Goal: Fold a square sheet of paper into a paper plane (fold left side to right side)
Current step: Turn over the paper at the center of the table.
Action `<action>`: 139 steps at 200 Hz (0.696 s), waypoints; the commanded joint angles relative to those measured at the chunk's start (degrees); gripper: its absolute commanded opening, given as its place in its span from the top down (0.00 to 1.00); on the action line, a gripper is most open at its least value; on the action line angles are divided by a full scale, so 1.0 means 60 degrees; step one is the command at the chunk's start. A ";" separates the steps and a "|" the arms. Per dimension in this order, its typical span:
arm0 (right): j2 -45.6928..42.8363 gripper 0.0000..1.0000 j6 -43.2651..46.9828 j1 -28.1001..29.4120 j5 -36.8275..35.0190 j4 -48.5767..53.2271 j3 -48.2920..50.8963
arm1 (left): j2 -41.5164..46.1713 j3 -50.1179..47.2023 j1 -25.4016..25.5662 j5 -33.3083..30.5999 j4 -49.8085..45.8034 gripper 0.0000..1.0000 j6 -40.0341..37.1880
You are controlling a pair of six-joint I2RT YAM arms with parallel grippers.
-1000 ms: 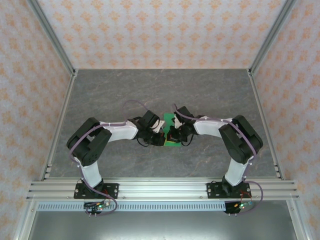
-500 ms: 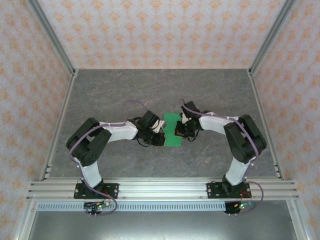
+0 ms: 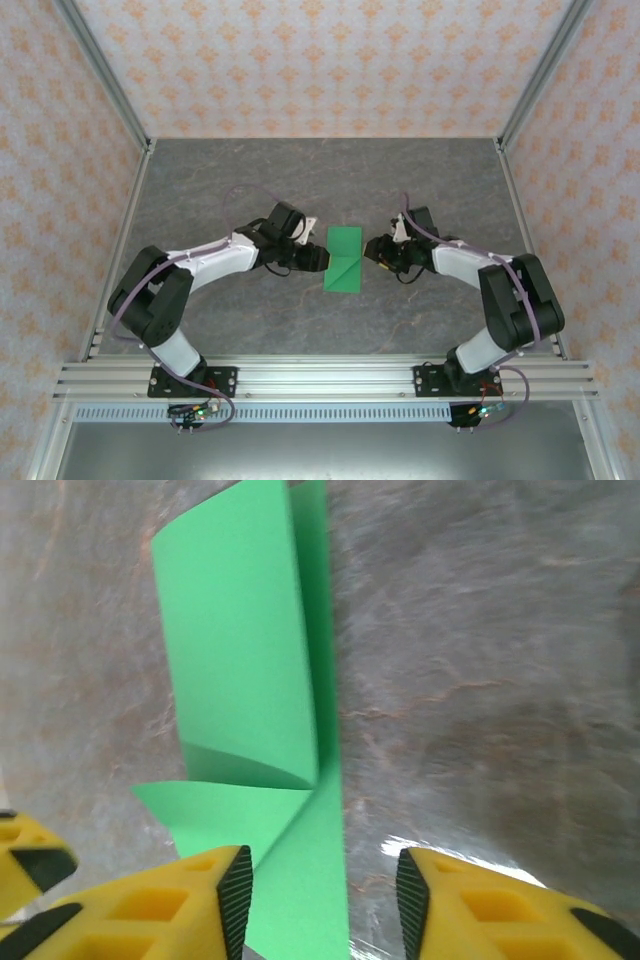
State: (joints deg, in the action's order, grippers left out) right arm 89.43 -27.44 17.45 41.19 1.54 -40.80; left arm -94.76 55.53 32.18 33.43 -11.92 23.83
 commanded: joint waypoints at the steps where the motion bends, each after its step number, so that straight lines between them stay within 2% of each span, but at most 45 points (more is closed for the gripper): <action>1: 0.0427 0.50 -0.0860 -0.0020 0.0951 -0.2186 0.0275 | -0.0546 0.0292 -0.0086 -0.0013 0.0428 0.51 0.0178; 46: 0.0598 0.47 -0.0966 -0.0010 0.0933 -0.2346 0.0332 | -0.1484 0.0854 -0.0118 0.0148 0.1012 0.49 0.0352; 61: 0.0608 0.46 -0.0920 -0.0008 0.0948 -0.2279 0.0363 | -0.1709 0.1044 -0.0130 0.0092 0.1029 0.52 0.0348; 107: 0.0737 0.43 -0.0673 -0.0001 0.1177 -0.1896 0.0301 | -0.2015 0.1441 -0.0128 -0.0515 0.0618 0.76 0.0203; 139: 0.0827 0.41 -0.0568 0.0029 0.1249 -0.1693 0.0180 | -0.1809 0.1264 -0.0132 -0.0917 0.0498 0.87 0.0131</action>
State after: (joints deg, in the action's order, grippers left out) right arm 93.30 -32.32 17.50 47.59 -9.45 -39.20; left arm -106.45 62.65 32.10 31.44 -7.73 25.52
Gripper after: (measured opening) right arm 0.584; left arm 0.157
